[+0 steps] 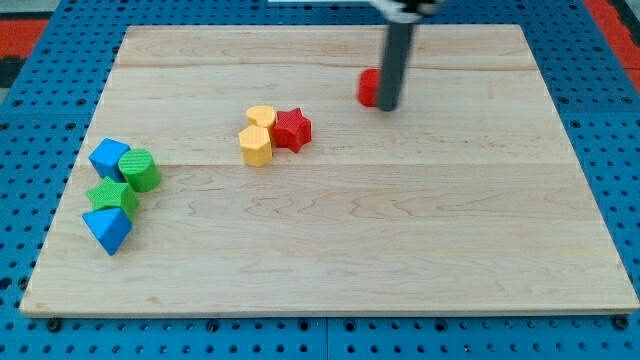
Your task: Push the red circle to the yellow heart
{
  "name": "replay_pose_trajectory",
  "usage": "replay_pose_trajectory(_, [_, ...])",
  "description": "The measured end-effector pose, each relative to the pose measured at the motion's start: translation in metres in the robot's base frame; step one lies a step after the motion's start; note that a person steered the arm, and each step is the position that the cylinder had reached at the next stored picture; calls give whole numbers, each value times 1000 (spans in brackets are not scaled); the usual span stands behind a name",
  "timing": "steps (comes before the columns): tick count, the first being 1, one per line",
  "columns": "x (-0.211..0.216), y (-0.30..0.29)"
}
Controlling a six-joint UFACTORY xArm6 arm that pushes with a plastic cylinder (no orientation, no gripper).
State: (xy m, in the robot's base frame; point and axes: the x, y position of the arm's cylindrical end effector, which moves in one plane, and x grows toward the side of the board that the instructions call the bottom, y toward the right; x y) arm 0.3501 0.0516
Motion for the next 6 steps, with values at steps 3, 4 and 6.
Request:
replay_pose_trajectory(3, [-35, 10])
replay_pose_trajectory(4, [-45, 9])
replay_pose_trajectory(6, [-44, -61])
